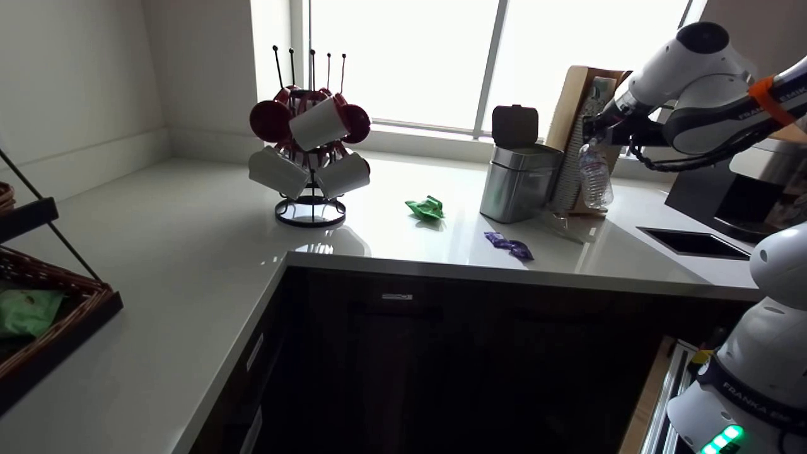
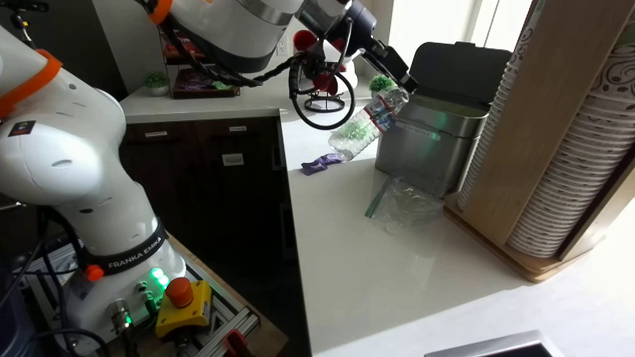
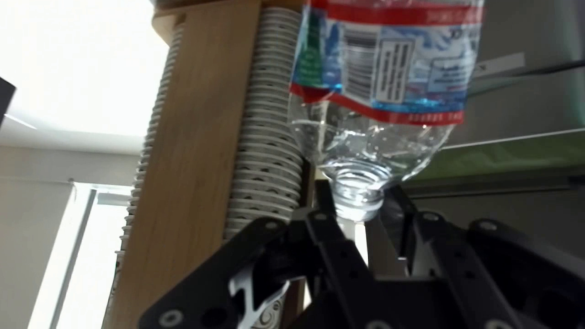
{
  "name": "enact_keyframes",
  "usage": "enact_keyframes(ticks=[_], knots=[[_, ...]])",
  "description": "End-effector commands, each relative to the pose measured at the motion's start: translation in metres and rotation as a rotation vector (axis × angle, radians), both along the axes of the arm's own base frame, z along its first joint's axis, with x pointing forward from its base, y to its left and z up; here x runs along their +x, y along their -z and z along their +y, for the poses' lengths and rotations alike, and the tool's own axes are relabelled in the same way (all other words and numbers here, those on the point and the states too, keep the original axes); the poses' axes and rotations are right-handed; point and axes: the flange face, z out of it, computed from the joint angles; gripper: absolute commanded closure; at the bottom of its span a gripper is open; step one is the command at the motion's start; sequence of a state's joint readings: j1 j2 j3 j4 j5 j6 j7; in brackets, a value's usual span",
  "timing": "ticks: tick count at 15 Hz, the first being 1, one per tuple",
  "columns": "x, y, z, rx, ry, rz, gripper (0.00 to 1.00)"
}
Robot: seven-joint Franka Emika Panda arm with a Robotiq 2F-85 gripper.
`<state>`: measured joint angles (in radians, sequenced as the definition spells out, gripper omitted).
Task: Put the bottle upright
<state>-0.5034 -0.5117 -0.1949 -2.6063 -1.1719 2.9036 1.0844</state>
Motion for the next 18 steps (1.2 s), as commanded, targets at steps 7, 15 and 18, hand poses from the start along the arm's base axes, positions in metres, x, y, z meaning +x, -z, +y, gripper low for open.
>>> enact_keyframes(ticks=[7,15,18], knots=[[-0.002,-0.001,0.031,-0.086,-0.1,-0.1,0.69],[-0.004,-0.016,0.042,-0.189,-0.058,-0.123,0.92],[0.0,-0.022,0.055,-0.272,-0.015,-0.173,0.92]])
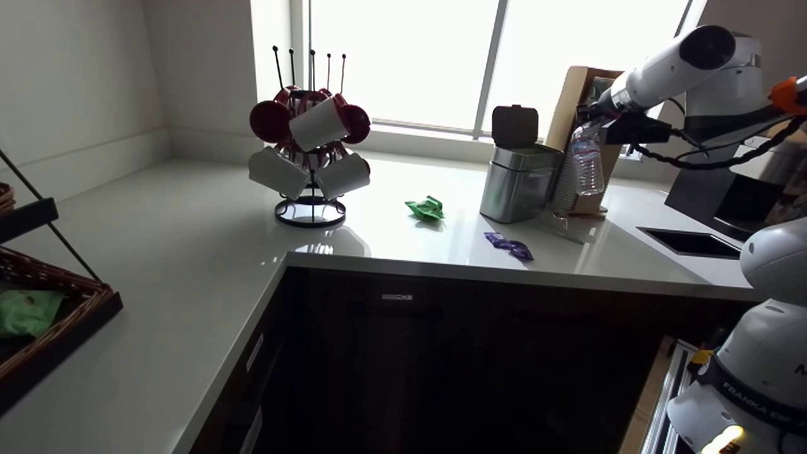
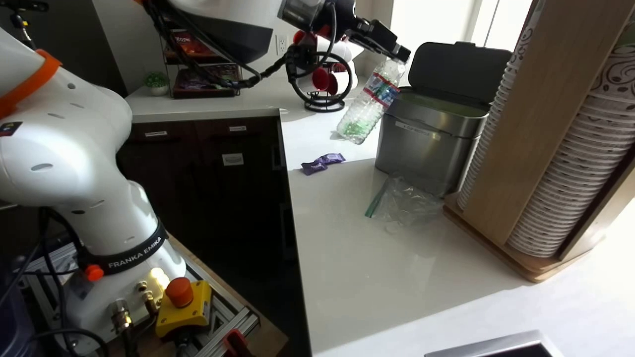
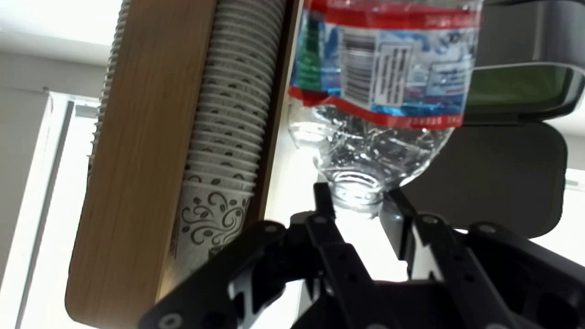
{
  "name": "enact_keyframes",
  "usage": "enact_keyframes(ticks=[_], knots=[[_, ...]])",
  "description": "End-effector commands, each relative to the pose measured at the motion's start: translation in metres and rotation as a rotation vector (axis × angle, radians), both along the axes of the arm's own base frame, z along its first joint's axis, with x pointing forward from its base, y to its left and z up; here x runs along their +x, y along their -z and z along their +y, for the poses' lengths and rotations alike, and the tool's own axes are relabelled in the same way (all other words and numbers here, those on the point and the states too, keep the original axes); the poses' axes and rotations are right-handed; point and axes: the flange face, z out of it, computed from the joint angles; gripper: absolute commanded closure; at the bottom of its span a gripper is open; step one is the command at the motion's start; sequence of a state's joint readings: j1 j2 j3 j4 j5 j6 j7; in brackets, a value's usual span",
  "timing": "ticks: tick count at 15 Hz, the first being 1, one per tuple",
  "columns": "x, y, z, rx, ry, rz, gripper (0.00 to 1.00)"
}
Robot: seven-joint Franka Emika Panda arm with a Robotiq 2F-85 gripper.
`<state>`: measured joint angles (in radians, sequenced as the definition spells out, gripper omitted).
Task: Put the bottle upright
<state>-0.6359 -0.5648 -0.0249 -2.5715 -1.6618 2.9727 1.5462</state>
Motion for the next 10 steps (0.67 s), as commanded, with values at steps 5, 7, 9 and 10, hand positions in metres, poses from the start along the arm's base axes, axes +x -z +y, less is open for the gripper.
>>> enact_keyframes(ticks=[5,7,9,10], knots=[[0.009,0.019,0.031,-0.137,0.123,-0.149,0.92],[0.012,0.035,0.031,-0.125,0.195,-0.183,0.92],[0.013,0.048,0.031,-0.099,0.271,-0.229,0.92],[0.014,0.056,0.033,-0.094,0.3,-0.241,0.92]])
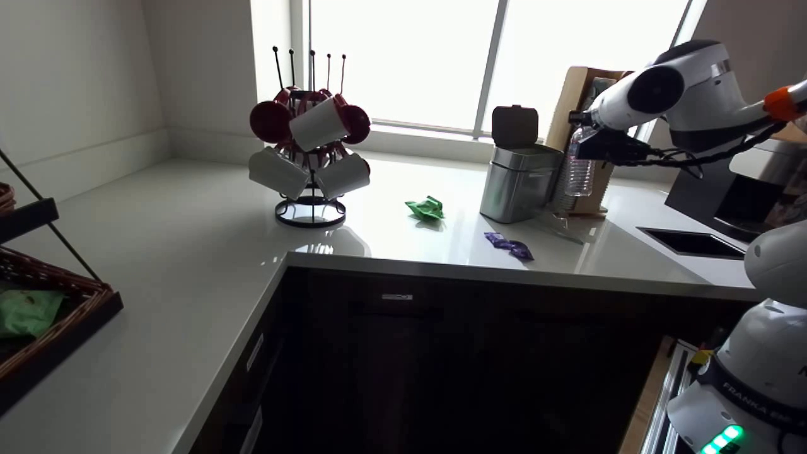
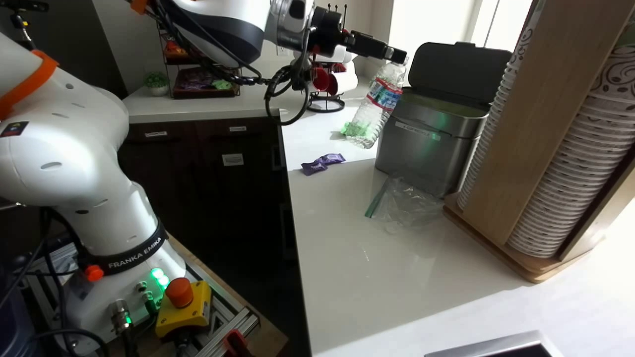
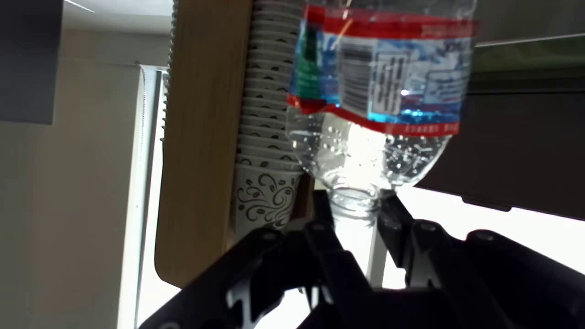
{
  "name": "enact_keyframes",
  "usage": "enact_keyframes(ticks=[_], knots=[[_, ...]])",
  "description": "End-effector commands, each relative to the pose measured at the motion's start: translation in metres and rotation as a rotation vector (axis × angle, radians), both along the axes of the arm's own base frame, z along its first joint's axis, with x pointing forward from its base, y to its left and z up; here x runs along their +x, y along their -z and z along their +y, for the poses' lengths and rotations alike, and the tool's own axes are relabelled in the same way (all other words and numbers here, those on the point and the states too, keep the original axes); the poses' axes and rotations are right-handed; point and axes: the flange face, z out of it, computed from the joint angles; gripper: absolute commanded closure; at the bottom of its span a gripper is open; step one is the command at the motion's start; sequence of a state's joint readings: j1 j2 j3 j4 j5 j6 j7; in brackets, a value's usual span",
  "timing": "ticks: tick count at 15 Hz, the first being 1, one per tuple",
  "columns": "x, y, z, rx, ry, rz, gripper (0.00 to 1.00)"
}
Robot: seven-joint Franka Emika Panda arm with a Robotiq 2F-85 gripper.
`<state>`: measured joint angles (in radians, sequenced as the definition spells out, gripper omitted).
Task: Put the bottle upright
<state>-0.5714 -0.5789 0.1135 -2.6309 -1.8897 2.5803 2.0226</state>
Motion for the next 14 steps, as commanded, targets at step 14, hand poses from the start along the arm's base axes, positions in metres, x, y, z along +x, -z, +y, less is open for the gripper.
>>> enact_keyframes(ticks=[14], knots=[[0.017,0.046,0.017,-0.062,0.286,-0.106,0.92]])
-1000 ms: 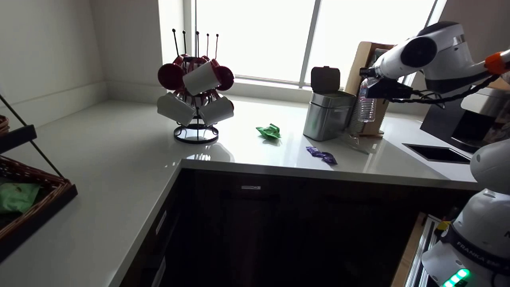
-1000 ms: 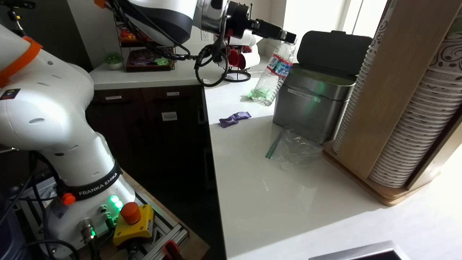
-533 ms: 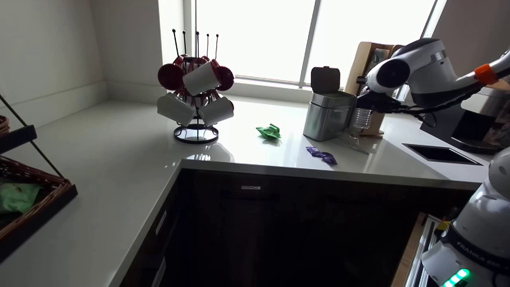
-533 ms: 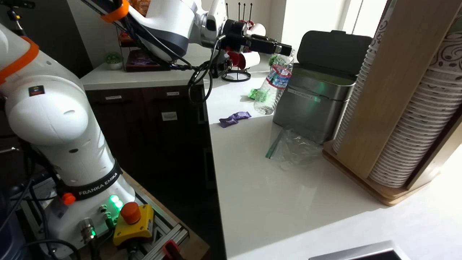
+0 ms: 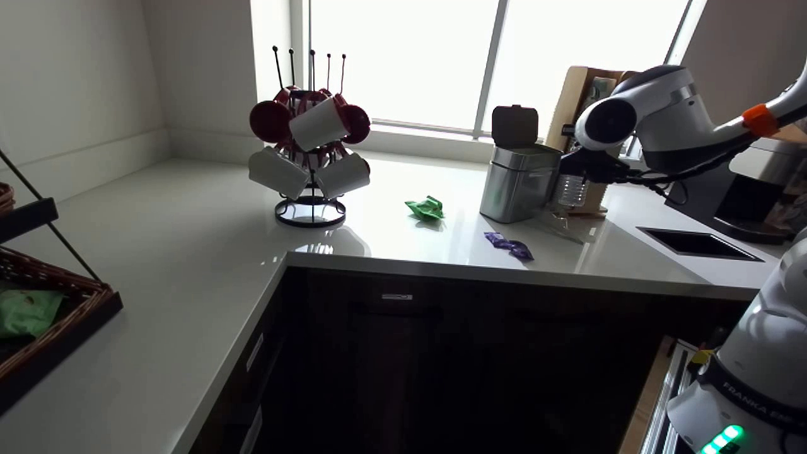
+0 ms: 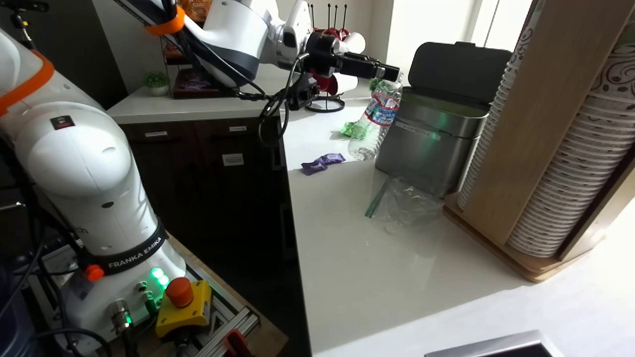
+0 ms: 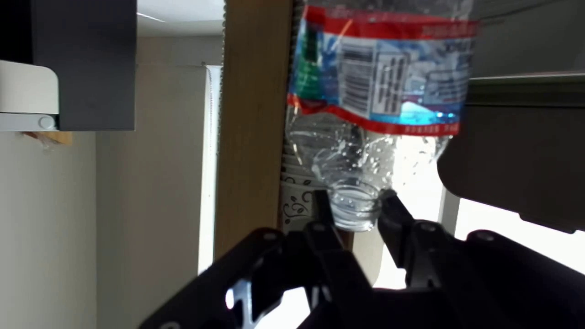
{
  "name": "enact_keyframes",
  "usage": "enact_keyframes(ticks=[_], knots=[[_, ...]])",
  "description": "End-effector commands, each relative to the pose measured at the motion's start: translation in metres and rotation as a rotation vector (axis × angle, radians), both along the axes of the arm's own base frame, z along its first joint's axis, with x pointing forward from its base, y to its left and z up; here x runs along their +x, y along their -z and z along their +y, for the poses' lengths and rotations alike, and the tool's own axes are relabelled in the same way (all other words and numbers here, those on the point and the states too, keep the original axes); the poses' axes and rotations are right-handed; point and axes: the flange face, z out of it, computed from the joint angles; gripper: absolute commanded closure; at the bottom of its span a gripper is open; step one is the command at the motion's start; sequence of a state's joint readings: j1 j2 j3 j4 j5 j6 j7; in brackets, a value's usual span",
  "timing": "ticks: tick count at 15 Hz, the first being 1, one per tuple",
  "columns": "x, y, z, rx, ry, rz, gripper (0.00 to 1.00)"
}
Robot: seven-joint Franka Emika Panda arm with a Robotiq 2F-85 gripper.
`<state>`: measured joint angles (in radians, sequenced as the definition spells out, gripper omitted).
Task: Put the bottle upright
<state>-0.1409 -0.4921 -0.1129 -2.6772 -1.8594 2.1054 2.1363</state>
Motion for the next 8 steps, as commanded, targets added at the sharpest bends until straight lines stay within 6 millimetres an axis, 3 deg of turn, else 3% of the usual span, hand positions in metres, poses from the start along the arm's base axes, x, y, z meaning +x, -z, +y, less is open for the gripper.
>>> enact_keyframes(ticks=[1,5,8], knots=[[0.002,0.01,0.004,-0.023,0.138,-0.032,0.92],[0.004,0.025,0.018,-0.051,0.238,-0.041,0.92],[0.008,0.04,0.03,-0.06,0.208,-0.072,0.92]])
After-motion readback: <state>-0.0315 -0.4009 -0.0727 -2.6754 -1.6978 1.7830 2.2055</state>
